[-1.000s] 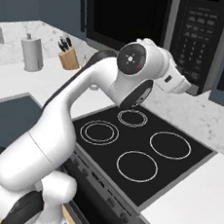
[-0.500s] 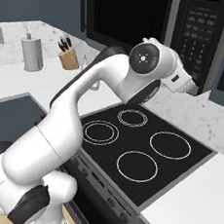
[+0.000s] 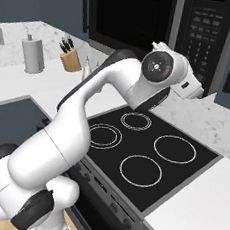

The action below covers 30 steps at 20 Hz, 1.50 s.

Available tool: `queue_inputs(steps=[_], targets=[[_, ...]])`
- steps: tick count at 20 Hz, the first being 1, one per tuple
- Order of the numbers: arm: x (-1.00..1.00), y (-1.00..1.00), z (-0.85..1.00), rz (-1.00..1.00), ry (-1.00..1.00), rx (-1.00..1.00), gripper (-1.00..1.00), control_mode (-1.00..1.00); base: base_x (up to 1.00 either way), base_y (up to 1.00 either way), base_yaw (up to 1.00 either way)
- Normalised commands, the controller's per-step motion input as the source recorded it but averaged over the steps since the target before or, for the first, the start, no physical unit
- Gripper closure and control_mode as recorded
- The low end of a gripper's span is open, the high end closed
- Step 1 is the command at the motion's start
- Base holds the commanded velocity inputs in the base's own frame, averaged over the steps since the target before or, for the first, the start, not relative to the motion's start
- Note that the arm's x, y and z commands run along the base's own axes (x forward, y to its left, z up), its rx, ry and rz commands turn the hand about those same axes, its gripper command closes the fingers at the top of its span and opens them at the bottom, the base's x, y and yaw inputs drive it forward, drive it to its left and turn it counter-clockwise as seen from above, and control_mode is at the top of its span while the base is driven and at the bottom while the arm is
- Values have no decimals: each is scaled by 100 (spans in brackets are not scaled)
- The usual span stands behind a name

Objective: Pick the avocado from the sink and place it in the bowl. Then pick the bowl and place it in the microwave. Then close the microwave door and press the start button.

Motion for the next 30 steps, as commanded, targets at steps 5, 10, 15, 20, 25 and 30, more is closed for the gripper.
queue_inputs(steps=[5, 10, 15, 20, 25, 30], targets=[[6, 0, -14, 0, 0, 0, 100, -100, 0, 0, 0], [16, 0, -5, 0, 0, 0, 100, -100, 0, 0, 0], [13, 0, 0, 0, 0, 0, 100, -100, 0, 0, 0], [5, 0, 0, 0, 0, 0, 100, -100, 0, 0, 0], [6, 0, -1, 0, 0, 0, 100, -100, 0, 0, 0], [15, 0, -10, 0, 0, 0, 100, -100, 0, 0, 0]])
